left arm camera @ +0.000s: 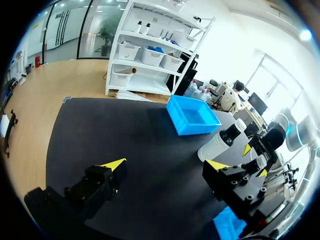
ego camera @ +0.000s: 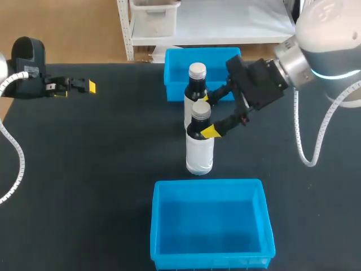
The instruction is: Pick up the bottle, and place it in the far bin if it is heavy, or in the near bin if it is light.
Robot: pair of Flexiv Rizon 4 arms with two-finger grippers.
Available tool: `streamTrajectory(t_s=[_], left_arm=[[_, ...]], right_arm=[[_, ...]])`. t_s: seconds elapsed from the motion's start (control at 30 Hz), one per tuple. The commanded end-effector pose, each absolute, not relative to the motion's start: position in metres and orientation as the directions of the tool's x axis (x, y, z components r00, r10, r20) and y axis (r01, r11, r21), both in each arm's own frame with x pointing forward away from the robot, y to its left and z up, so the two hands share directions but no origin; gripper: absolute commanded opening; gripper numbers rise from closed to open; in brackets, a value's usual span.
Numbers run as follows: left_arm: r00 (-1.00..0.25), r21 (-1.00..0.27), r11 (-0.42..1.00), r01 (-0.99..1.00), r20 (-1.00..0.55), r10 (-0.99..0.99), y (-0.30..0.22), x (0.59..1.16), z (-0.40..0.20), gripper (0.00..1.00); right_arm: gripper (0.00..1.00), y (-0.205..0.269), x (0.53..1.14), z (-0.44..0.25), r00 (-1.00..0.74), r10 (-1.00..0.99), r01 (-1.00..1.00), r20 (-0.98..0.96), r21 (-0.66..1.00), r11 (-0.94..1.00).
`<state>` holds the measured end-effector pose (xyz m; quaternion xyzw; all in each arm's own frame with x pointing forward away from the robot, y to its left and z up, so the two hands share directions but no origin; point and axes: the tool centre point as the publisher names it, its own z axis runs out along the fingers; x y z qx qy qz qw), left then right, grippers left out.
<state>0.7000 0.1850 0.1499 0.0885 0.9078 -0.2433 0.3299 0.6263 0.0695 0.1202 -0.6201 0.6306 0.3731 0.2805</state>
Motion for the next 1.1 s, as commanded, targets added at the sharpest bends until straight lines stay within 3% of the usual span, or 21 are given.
streamTrajectory(t_s=[0.03, 0.7, 0.87, 1.1], left_arm=[[-0.767, -0.383, 0.866, 0.321, -0.642, 0.000, 0.185, 0.700, 0.150, 1.00], [-0.767, -0.383, 0.866, 0.321, -0.642, 0.000, 0.185, 0.700, 0.150, 1.00], [-0.767, -0.383, 0.866, 0.321, -0.642, 0.000, 0.185, 0.700, 0.150, 1.00], [-0.767, -0.383, 0.866, 0.321, -0.642, 0.000, 0.185, 0.700, 0.150, 1.00]], right_arm=[[1.00, 0.074, 0.627, 0.119, -0.073, -0.567, -0.992, -0.821, 0.120, -0.046], [1.00, 0.085, 0.624, 0.119, -0.074, -0.537, -0.990, -0.840, 0.127, -0.063], [0.85, 0.085, 0.623, 0.119, -0.075, -0.535, -0.990, -0.842, 0.129, -0.064], [0.75, 0.084, 0.622, 0.119, -0.076, -0.530, -0.990, -0.845, 0.128, -0.061]])
